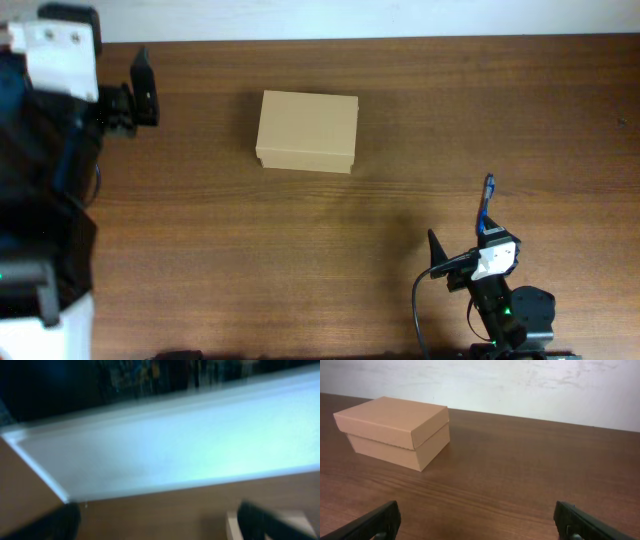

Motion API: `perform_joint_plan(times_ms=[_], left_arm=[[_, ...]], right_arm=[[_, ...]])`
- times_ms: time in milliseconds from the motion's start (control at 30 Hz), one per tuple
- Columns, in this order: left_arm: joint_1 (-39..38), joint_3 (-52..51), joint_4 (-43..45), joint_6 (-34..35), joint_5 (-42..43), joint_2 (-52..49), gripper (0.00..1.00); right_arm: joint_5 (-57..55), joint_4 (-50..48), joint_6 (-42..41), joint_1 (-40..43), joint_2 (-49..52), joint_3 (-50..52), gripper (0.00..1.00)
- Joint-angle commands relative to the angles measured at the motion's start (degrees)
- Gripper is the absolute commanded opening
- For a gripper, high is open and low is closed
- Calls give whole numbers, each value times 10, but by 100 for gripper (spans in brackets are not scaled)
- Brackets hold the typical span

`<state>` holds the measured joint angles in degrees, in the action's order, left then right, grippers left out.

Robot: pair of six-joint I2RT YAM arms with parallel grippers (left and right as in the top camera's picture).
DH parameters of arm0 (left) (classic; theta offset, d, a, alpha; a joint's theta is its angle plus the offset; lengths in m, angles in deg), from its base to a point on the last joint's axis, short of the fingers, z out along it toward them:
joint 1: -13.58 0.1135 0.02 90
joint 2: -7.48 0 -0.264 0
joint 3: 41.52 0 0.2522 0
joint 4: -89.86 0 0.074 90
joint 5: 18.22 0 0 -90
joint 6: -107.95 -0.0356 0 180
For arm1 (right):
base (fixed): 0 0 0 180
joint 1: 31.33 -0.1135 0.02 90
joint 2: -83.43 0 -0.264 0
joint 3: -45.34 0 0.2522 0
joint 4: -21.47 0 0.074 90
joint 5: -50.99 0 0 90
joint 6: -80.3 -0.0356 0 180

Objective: Pack container

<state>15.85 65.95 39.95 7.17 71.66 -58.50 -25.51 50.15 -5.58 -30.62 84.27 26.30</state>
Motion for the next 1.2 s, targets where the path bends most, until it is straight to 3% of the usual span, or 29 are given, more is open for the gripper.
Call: perform_joint_plan(times_ms=[0, 233, 600, 833, 1167], left_arm=[[0, -150, 98, -9, -3, 82, 100], [0, -455, 291, -9, -3, 248, 100], [0, -805, 413, -9, -3, 530, 100], [0, -899, 416, -9, -3, 647, 100], [0, -919, 398, -9, -3, 657, 100]], right_arm=[[-5, -2, 0, 1, -7, 6, 99], [-5, -2, 0, 1, -7, 6, 99], [-5, -2, 0, 1, -7, 6, 99], [-5, -2, 0, 1, -7, 6, 99], [-5, -2, 0, 1, -7, 6, 99]])
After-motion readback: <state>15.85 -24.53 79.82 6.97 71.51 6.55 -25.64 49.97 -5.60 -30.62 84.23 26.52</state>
